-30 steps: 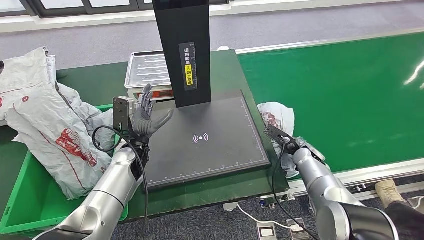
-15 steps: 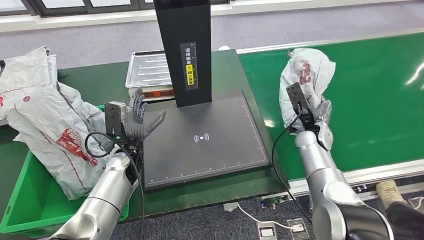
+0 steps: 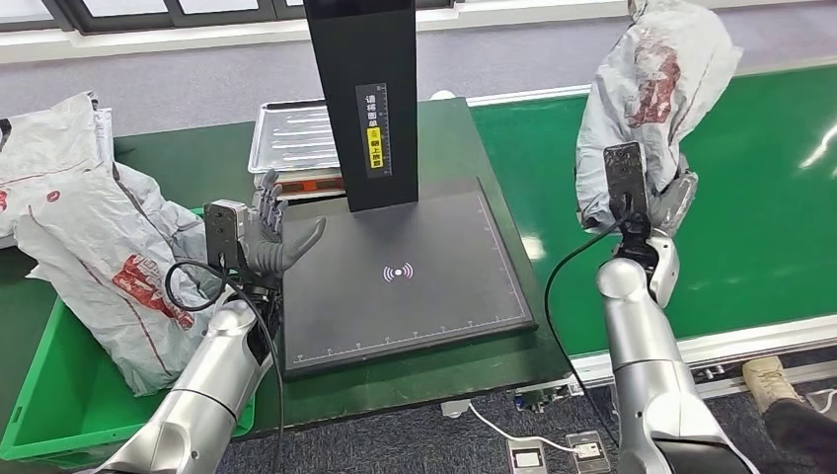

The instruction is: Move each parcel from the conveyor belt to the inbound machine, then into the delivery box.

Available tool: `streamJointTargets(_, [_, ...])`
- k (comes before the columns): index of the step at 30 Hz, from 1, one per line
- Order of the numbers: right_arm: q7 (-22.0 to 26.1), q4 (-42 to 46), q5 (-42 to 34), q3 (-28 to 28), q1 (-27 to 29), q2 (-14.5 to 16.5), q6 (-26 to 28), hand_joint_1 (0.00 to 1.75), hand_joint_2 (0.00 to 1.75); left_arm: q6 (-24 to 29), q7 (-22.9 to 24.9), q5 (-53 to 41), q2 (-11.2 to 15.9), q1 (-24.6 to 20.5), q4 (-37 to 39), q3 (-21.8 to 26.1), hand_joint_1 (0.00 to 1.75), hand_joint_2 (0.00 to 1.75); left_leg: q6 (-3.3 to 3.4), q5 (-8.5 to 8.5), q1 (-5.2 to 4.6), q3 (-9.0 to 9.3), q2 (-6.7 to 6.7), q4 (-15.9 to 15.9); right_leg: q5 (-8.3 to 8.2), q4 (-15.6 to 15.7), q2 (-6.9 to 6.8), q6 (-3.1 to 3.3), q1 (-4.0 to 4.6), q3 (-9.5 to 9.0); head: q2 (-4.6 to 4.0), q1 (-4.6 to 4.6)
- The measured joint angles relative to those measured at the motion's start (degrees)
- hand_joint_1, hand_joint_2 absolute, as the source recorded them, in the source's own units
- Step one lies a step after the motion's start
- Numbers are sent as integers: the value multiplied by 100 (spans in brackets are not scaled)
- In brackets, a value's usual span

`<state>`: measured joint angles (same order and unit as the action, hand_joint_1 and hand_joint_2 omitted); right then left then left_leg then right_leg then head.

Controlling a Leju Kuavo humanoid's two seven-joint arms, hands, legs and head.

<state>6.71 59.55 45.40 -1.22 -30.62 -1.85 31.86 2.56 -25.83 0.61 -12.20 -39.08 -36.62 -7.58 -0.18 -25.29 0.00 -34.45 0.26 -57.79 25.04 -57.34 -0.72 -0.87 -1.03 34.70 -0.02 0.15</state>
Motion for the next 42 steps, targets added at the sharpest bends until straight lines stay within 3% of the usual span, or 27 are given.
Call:
streamJointTargets(8, [60, 244, -517, 619, 107, 194, -1306, 175, 175, 249, -191, 28, 26, -15, -13, 14, 0, 175, -4, 3, 2, 0, 4, 1, 0, -3, 4, 1, 2, 0, 0, 0])
streamJointTargets(16, [229, -1014, -940, 1684, -244, 829, -1859, 175, 175, 779, -241, 5, 79, -103, -16, 131, 0, 175, -16, 10, 13, 0, -3, 2, 2, -5, 1, 5, 10, 1, 0, -1])
streamJointTargets(22, [300, -1843, -1265, 2138, -423, 1096, -2258, 175, 175, 1057, -238, -114, 127, -101, -17, 144, 0, 175, -17, 11, 13, -3, -7, 2, 3, -3, -2, 6, 10, 1, 0, 0])
streamJointTargets(29, [245, -2455, -1475, 2328, -536, 1232, -2582, 175, 175, 1157, -207, -181, 136, -97, -33, 144, 0, 175, -17, 11, 13, -4, -10, 1, 3, -1, -5, 6, 10, 1, 0, 0])
streamJointTargets(34, [-62, -2853, -1706, 2362, -628, 1234, -3350, 175, 175, 1176, -144, -275, 102, -100, -47, 144, 0, 175, -17, 11, 13, 0, -7, 1, 3, 0, -3, 6, 10, 2, 0, -1])
streamJointTargets(42, [-43, -3255, -1742, 2427, -790, 1253, -3296, 175, 175, 1224, -116, -300, 28, -102, -49, 144, 0, 175, -17, 11, 13, 3, -5, 1, 1, 0, -1, 7, 10, -2, 0, 0])
